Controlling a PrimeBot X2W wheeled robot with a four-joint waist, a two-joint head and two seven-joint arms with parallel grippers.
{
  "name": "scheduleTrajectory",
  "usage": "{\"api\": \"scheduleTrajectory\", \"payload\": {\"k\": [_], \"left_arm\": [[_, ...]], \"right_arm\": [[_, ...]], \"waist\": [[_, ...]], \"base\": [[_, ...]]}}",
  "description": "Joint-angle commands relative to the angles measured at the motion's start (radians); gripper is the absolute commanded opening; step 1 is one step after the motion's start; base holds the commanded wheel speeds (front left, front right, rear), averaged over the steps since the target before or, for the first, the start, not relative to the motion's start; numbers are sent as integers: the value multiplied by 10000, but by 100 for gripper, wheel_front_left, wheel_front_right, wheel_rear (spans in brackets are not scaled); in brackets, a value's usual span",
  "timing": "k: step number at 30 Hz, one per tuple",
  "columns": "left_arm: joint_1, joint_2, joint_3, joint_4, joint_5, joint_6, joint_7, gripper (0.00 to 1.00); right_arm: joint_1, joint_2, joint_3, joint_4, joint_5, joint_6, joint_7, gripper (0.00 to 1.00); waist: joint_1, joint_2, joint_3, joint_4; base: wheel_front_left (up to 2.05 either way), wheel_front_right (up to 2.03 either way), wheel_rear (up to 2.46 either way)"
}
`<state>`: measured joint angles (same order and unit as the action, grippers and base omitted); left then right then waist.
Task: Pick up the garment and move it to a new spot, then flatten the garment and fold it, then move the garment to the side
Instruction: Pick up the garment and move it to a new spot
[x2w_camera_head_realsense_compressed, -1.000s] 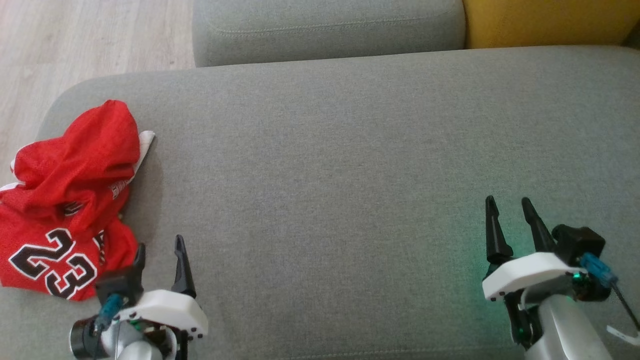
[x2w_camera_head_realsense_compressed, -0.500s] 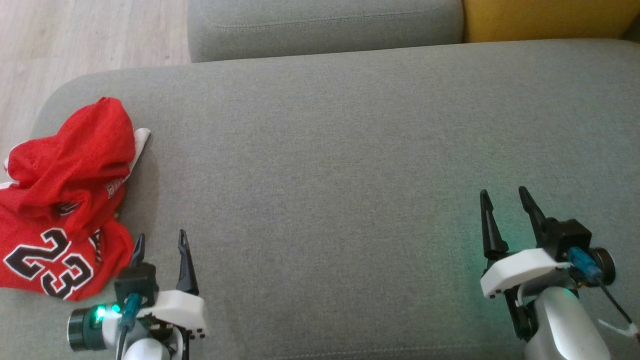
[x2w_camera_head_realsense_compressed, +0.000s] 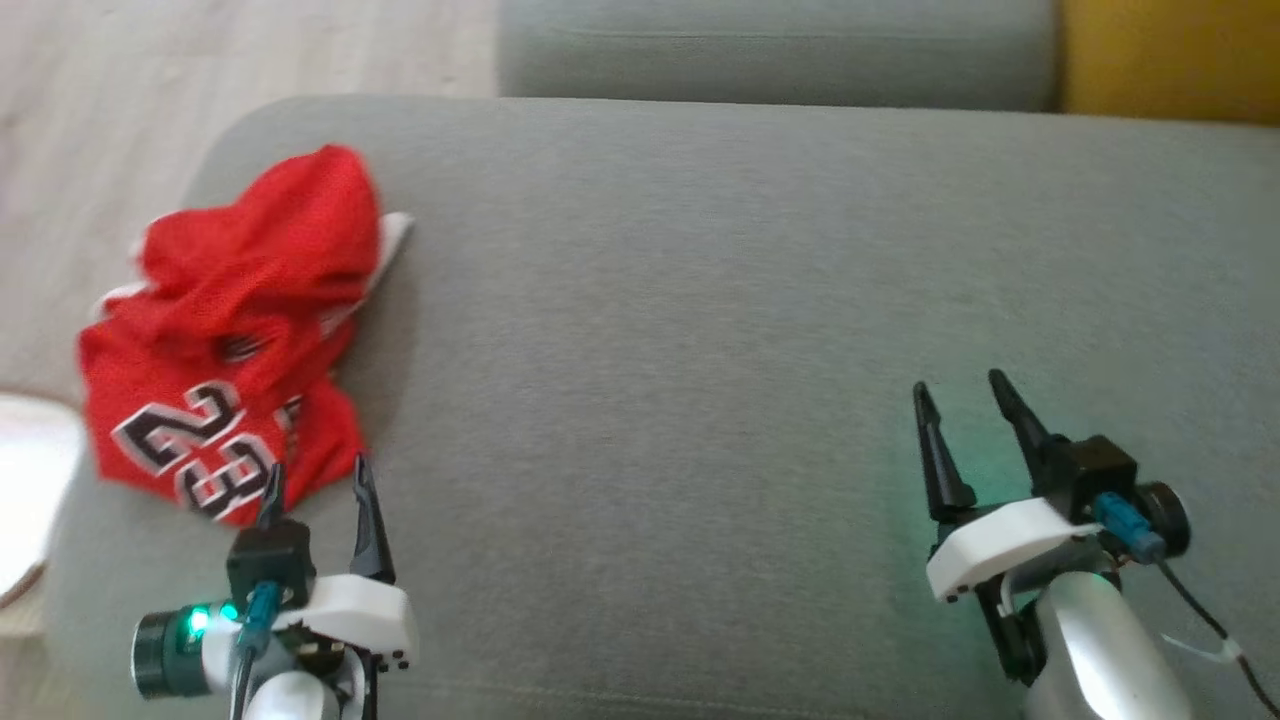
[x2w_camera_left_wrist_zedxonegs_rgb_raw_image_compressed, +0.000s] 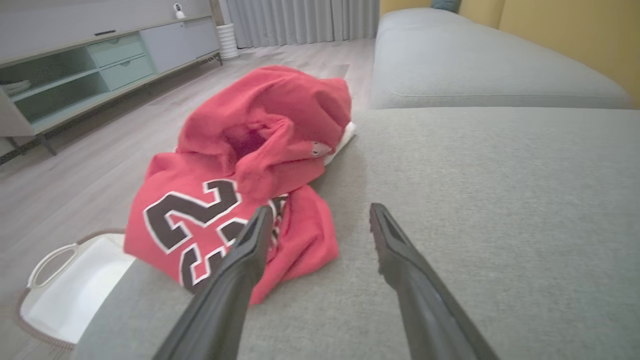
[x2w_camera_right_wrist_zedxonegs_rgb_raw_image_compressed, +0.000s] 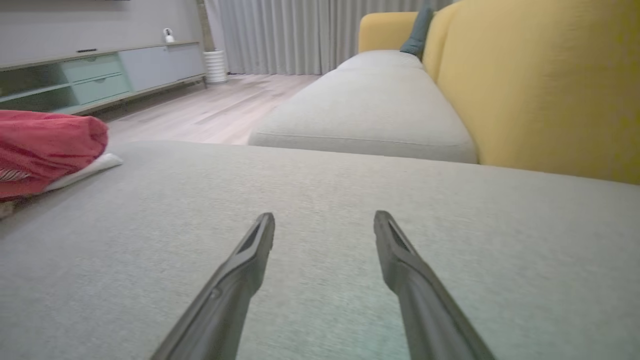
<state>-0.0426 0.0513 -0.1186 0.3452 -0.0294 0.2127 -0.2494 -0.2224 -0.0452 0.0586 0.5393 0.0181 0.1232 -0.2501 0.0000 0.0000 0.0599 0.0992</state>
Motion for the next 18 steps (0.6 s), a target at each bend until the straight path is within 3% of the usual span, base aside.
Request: {"api": "scheduleTrajectory", "payload": {"k": [1, 10, 18], "left_arm": [[-151, 83, 361, -297, -41, 94, -124, 100], [324, 114, 804, -438, -150, 244, -124, 100], [595, 132, 1265, -594, -178, 259, -124, 100]], "right_arm": [[-361, -51, 393, -333, 84, 75, -116, 100], [-361, -51, 1381, -239, 435, 75, -116, 100], [-462, -51, 2120, -166, 672, 75, -116, 100]], "waist": [[0, 0, -60, 750], [0, 0, -131, 2423], [0, 0, -41, 3082]], "base": [[0, 0, 0], [0, 0, 0], [0, 0, 0]]}}
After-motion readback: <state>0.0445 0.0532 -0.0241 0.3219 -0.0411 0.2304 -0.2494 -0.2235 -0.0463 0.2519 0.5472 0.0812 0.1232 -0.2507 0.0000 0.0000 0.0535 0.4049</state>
